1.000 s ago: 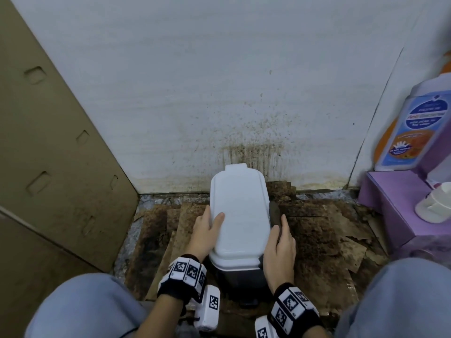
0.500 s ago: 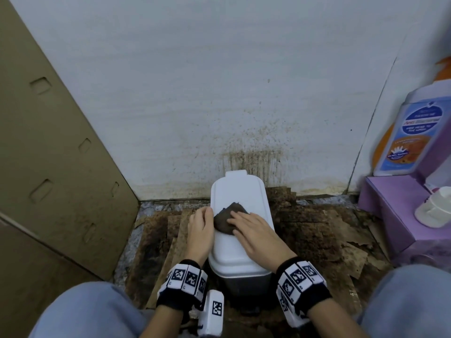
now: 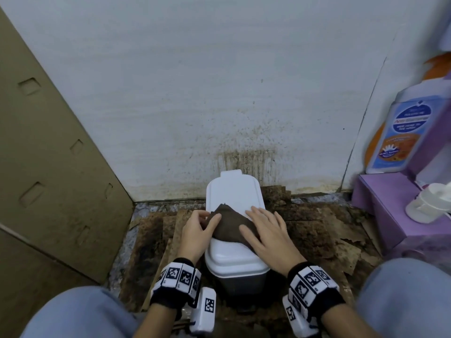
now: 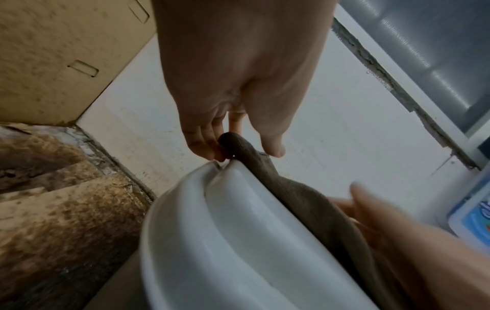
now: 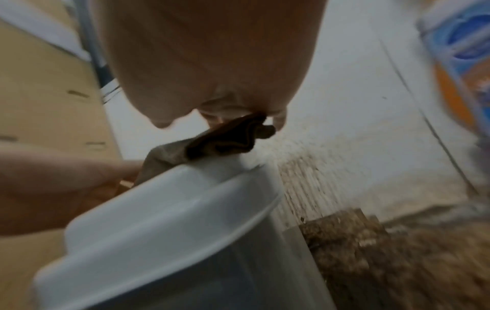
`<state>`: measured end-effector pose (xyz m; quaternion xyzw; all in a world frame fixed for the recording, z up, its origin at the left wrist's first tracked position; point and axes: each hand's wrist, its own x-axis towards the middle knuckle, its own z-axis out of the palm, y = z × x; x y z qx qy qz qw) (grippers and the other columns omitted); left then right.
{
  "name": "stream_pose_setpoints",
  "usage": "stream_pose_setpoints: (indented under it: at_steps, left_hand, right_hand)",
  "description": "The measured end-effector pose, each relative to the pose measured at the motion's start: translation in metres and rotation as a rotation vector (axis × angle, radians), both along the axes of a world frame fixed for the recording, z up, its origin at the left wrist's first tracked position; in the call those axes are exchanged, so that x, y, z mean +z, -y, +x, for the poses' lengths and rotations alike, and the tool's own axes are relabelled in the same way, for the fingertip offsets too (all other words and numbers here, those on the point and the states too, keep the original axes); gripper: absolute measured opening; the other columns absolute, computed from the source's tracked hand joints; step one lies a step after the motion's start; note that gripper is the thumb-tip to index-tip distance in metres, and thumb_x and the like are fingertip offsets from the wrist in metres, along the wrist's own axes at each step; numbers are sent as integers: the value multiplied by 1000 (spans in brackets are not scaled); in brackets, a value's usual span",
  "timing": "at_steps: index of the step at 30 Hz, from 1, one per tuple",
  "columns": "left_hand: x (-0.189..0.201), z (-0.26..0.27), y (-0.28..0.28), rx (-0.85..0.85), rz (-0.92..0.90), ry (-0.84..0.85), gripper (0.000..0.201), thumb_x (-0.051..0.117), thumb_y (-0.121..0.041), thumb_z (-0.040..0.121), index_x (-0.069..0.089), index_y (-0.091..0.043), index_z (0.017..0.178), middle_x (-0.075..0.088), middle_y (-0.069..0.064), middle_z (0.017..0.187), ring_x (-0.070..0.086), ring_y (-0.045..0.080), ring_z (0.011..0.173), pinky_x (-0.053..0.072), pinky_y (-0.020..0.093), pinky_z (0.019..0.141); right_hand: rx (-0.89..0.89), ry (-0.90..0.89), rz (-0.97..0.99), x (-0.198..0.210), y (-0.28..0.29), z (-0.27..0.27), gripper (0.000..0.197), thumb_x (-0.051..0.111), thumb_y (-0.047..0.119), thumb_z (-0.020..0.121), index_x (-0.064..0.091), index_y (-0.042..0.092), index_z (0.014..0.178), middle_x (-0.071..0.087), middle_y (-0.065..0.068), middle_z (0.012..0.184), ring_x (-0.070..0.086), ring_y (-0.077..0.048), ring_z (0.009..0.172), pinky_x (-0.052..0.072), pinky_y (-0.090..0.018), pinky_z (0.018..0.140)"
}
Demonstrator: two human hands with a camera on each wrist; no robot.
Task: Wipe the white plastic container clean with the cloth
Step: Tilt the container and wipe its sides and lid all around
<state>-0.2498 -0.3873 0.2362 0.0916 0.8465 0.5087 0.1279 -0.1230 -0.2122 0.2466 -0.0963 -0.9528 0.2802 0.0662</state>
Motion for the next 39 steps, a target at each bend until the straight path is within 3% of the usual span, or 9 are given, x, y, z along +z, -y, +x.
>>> stream_pose_setpoints:
  at_steps: [5, 11, 18, 22, 25, 29, 34, 36, 39]
  left_hand:
    - [3, 1, -2, 29, -85, -12, 30, 76, -36, 92, 61, -15, 106, 62, -7, 98, 58, 4, 89, 46, 20, 69]
    - [3, 2, -4, 3, -182, -23, 28, 68, -38, 97, 64, -10, 98, 66, 0, 93, 64, 19, 93, 49, 32, 74]
    - [8, 12, 7, 19, -187, -8, 25, 65, -31, 99, 58, -7, 102, 67, 7, 99, 64, 24, 95, 53, 42, 83]
    - [12, 19, 9, 72, 4, 130, 25, 69, -23, 99, 57, -7, 114, 64, -1, 103, 63, 14, 96, 52, 25, 73]
    - [14, 20, 10, 95, 121, 222, 31, 74, -24, 95, 61, -5, 116, 70, 4, 107, 67, 12, 94, 54, 23, 74]
    - [13, 18, 9, 94, 38, 174, 35, 77, -37, 91, 70, -5, 103, 75, 4, 99, 70, 16, 93, 59, 33, 79]
    - [11, 18, 3, 51, -159, 21, 34, 71, -39, 95, 71, -6, 99, 74, 6, 95, 70, 23, 92, 59, 47, 86]
    - [13, 19, -1, 56, -139, -8, 30, 68, -37, 97, 68, -7, 101, 72, 6, 97, 68, 23, 93, 58, 46, 85]
    - [21, 24, -7, 33, -128, -92, 28, 62, -35, 101, 60, -7, 98, 66, 4, 93, 62, 16, 86, 49, 29, 67]
  right_hand:
    - [-282, 126, -241, -6, -12, 14, 61, 48, 63, 95, 42, 28, 144, 44, 1, 136, 44, -20, 130, 39, -40, 108]
    - [-340, 75, -307, -4, -17, 20, 36, 71, 57, 83, 60, 30, 103, 56, 11, 103, 58, -9, 96, 53, -36, 87]
    - [-420, -144, -630, -7, -16, 4, 37, 82, 24, 83, 61, 22, 113, 63, 10, 101, 61, -8, 97, 49, -18, 76]
    - [-509, -199, -790, -18, -18, -5, 49, 85, 24, 80, 62, 20, 123, 69, 3, 102, 66, -11, 95, 58, -32, 85]
    - [-588, -166, -897, -29, -17, -5, 45, 89, 35, 73, 71, 17, 111, 76, 2, 98, 72, -15, 92, 61, -37, 87]
    - [-597, -158, -709, -26, -8, 3, 30, 79, 45, 82, 72, 17, 88, 74, 6, 81, 70, -10, 80, 53, -23, 67]
    - [-515, -190, -458, -28, 1, 5, 36, 65, 51, 91, 54, 19, 77, 62, 3, 70, 62, -14, 68, 44, -31, 55]
    - [-484, -211, -492, -27, -1, 4, 39, 65, 48, 93, 54, 14, 79, 62, -2, 72, 62, -16, 68, 49, -36, 58]
    - [-450, -238, -520, -23, -5, 3, 38, 60, 47, 96, 52, 13, 83, 62, -4, 75, 62, -15, 70, 50, -36, 61]
